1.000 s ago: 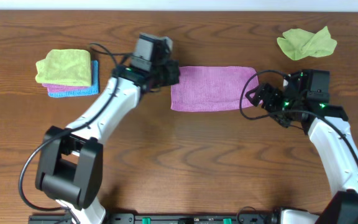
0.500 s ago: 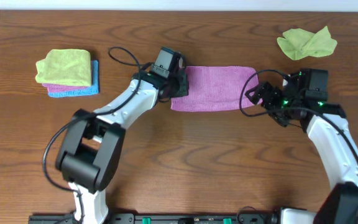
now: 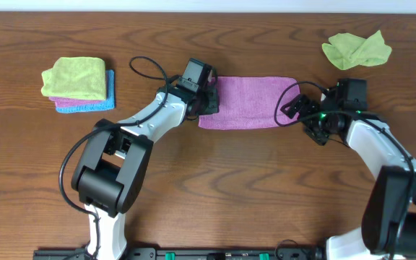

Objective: Fold the cloth

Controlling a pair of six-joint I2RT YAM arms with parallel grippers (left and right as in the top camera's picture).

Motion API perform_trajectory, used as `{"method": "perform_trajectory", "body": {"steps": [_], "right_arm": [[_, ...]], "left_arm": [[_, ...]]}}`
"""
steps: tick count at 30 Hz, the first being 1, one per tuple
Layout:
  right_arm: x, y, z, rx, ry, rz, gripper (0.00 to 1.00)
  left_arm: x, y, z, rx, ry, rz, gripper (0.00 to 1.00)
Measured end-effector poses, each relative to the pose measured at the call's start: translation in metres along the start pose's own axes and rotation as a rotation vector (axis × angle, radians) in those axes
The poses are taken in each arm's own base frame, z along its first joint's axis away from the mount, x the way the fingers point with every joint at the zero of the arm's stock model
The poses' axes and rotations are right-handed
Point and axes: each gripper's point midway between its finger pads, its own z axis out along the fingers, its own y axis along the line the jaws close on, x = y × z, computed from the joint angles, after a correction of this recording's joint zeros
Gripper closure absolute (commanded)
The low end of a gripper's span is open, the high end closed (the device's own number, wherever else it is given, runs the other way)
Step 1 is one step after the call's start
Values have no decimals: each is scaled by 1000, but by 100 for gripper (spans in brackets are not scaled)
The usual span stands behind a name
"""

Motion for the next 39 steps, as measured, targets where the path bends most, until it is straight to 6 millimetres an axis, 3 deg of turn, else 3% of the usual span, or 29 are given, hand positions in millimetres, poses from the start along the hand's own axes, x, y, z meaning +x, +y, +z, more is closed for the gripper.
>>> {"method": "perform_trajectory", "body": {"steps": [11, 18, 24, 31, 34, 39], "right_arm": [[-12, -2, 17, -18, -27, 23, 1], [-19, 2, 17, -36, -53, 14, 1], [-22, 4, 18, -46, -67, 12, 1], [-24, 10, 32, -65, -68, 15, 3], [-25, 15, 37, -77, -71, 9, 12], [-24, 17, 43, -79, -69, 10, 38]], "left_arm": [[-3, 5, 0, -30, -17, 0, 94], [7, 17, 16, -61, 16, -25, 94], [6, 16, 16, -59, 12, -34, 94], [7, 16, 16, -60, 13, -34, 94], [7, 17, 16, -62, 16, -34, 94], [7, 17, 16, -63, 17, -35, 94]]}}
